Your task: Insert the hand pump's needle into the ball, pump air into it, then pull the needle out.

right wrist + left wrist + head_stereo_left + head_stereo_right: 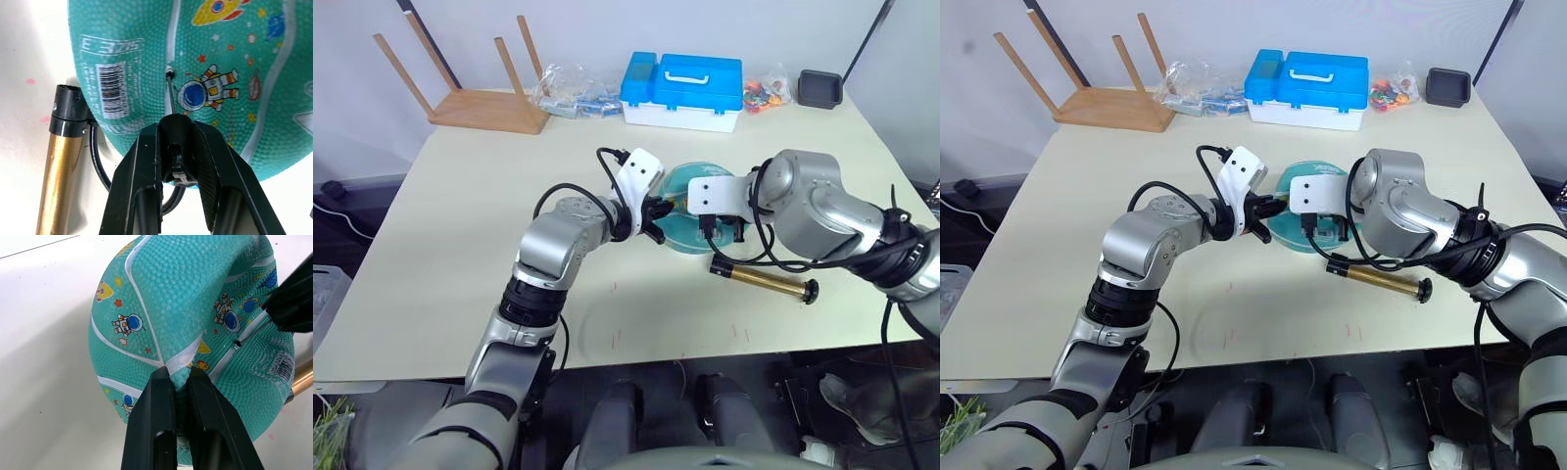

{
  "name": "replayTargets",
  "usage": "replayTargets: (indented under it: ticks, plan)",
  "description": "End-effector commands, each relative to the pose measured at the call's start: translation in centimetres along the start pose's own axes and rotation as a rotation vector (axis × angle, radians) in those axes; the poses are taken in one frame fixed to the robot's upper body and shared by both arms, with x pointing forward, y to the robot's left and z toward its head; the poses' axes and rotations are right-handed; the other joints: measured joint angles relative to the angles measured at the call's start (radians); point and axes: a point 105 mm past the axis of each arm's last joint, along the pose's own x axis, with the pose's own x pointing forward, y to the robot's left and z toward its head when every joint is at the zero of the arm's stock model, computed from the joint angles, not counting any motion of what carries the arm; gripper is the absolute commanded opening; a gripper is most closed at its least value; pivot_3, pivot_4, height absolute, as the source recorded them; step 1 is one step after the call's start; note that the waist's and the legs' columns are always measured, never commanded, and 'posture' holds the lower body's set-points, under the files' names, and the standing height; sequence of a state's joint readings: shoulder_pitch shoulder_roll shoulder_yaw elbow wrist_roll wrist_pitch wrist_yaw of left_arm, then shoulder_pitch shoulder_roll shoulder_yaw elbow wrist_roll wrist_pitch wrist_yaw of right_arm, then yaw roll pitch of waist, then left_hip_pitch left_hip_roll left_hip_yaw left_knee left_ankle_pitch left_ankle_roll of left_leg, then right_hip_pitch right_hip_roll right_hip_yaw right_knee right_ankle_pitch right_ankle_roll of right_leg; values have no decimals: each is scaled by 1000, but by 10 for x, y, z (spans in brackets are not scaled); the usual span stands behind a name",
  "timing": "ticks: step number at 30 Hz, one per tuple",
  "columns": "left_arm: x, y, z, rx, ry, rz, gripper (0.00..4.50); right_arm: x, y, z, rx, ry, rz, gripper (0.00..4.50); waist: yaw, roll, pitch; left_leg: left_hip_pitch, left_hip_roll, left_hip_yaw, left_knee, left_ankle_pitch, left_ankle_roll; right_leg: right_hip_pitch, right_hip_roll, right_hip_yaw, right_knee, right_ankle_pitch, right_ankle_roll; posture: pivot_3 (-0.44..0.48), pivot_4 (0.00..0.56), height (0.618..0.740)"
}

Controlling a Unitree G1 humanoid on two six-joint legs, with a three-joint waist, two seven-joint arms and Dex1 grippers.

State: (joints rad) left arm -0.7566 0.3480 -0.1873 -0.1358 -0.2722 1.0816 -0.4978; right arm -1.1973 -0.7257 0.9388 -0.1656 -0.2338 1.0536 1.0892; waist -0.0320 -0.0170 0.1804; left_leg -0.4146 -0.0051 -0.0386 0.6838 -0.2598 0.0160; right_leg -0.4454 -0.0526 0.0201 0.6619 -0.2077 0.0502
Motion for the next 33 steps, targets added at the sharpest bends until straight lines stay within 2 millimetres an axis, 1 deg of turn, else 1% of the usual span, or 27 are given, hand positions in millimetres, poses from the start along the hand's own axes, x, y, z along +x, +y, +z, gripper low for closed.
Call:
replayTargets:
  ticks: [1, 18, 28, 33]
  plan:
    - [-1, -2, -1, 16, 3, -9, 0, -9, -11, 6, -4, -34, -51, 424, 0, 0, 0, 0, 0, 0, 0, 0, 0, 0, 0, 0, 0, 0, 0, 0, 150, 740]
    - [-3, -4, -3, 10, 4, -7, 0, -3, -1, 2, -36, -11, -5, 424, -1, 0, 0, 0, 0, 0, 0, 0, -1, 0, 0, 0, 0, 0, 0, 0, 150, 740]
    - [-2, -5, -2, 7, 4, -8, 0, -1, -2, -2, -45, 11, -6, 424, -1, 0, 0, 0, 0, 0, 0, 1, -1, 0, 0, 0, 0, 0, 0, 0, 150, 740]
    - [-2, -6, -5, 18, 9, -10, 0, 4, 0, 3, -52, -3, 0, 424, -2, 0, 0, 0, 0, 0, 0, 1, -1, 0, 0, 0, 0, 0, 0, 0, 150, 740]
